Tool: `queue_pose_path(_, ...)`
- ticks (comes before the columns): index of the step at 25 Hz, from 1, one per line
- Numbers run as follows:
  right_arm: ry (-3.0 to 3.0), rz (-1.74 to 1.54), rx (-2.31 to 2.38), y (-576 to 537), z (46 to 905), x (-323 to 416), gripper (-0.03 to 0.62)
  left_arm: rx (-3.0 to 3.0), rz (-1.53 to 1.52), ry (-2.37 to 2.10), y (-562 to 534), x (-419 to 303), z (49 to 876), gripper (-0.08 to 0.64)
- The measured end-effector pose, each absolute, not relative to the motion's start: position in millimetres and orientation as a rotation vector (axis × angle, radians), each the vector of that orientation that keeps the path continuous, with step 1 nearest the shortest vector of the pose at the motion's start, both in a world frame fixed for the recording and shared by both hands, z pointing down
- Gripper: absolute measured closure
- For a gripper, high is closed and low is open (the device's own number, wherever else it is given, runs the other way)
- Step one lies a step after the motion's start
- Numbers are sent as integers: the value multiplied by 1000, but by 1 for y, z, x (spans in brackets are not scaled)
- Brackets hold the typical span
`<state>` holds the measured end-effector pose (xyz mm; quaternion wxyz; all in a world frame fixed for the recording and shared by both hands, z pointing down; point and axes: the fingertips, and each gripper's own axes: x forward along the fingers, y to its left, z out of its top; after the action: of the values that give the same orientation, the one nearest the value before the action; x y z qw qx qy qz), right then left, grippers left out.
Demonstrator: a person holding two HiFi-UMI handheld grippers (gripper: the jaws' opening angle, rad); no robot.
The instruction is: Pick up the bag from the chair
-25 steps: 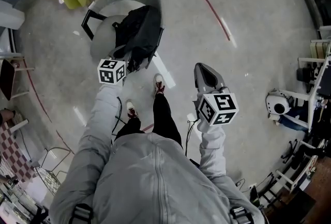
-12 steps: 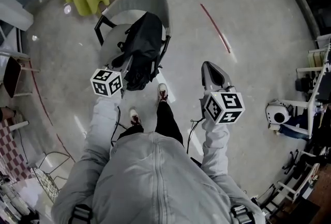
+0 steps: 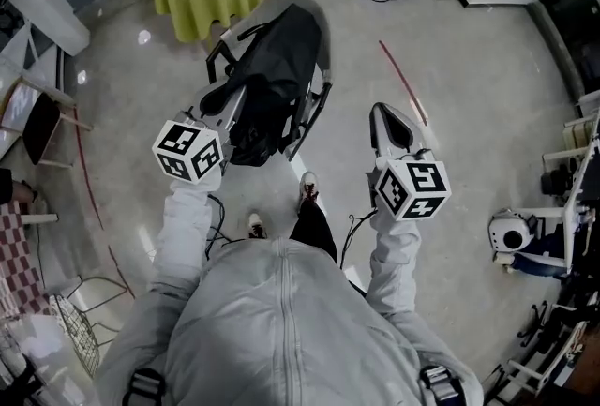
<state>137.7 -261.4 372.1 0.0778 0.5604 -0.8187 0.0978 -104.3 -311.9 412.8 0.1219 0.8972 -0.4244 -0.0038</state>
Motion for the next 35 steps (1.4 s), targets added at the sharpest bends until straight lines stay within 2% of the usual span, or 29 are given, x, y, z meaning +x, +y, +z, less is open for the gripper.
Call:
queue_pose_path(6,-2427,59,1684,-253,330,112,581,2714,-73,-1339,-297,-134,343,525)
queue_pose_path(10,-2451,30,1652,-248,315,96,581,2733,-100,-1373,-284,-151,317,525)
queue_pose_path(20,-2510,-13,1585,-239,298,60,581,2728,-218,-1453,-248,-201,275,525)
queue_pose_path(35,-2481,-93,1555,-235,290,48,581,2721,-253,-1497,-235,-216,261,525)
